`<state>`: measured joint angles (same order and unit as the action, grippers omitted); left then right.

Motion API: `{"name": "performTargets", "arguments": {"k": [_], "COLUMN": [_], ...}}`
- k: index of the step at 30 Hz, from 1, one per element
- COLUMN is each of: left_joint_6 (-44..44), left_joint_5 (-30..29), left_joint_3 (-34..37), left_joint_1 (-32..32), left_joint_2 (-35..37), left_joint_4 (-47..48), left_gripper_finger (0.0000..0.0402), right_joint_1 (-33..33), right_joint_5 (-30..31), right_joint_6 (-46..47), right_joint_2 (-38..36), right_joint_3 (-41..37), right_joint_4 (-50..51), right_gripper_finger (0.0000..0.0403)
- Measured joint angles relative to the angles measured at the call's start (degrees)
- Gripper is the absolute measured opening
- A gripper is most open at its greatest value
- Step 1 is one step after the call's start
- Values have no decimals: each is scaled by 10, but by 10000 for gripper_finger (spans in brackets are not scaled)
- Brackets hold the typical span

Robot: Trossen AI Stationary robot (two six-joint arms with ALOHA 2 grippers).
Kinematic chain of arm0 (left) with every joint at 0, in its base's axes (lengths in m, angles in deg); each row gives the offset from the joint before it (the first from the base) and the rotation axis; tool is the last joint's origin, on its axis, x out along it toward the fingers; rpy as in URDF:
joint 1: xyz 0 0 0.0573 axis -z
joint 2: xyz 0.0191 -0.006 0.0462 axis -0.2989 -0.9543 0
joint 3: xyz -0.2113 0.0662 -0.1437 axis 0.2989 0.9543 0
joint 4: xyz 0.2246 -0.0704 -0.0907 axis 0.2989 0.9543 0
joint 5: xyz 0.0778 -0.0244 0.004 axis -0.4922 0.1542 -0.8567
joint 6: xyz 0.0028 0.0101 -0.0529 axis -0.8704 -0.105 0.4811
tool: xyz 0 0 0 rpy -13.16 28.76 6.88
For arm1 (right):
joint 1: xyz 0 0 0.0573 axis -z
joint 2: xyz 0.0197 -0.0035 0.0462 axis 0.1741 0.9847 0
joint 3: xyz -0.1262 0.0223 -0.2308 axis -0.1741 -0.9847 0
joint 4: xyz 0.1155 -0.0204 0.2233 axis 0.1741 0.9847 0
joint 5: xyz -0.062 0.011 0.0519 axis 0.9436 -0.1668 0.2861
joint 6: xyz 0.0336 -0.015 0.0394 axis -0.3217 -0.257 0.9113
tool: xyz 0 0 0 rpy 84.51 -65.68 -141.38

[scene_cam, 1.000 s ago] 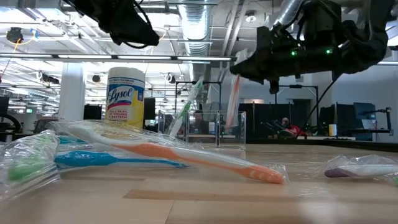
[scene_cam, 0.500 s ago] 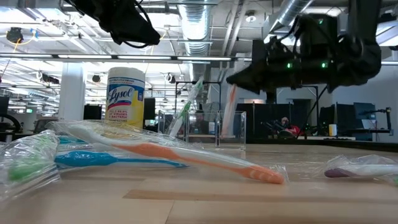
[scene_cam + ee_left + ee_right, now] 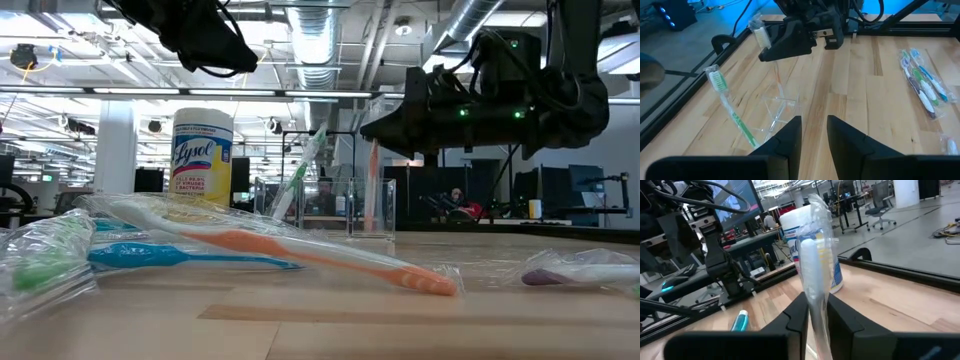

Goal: Pick & Place toothbrushing station
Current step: Put the left orange toothbrush into the transparent organizer

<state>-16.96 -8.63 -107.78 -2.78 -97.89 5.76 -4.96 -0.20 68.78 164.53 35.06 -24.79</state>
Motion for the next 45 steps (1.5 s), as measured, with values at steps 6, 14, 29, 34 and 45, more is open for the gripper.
{"name": "performTargets", "arguments": {"k": [6, 14, 29, 34, 45], "left_joint_6": [0, 0, 0, 0, 0], "left_joint_5": [0, 0, 0, 0, 0], "left_joint_3": [0, 0, 0, 0, 0], "left_joint_1": [0, 0, 0, 0, 0], "left_joint_2": [0, 0, 0, 0, 0], "left_joint_4": [0, 0, 1, 1, 1], "left_gripper_finger": [86, 86, 86, 86, 86], "right_joint_1": [8, 6, 30, 42, 64], "right_joint_5": [0, 0, 2, 2, 2], "right_joint_6": [-4, -33, -74, -79, -108], "right_joint_2": [0, 0, -28, -66, -176], "right_joint_3": [0, 0, -1, -1, -1], "right_joint_4": [2, 2, 43, 81, 217], "right_gripper_finger": [49, 76, 155, 165, 169]}}
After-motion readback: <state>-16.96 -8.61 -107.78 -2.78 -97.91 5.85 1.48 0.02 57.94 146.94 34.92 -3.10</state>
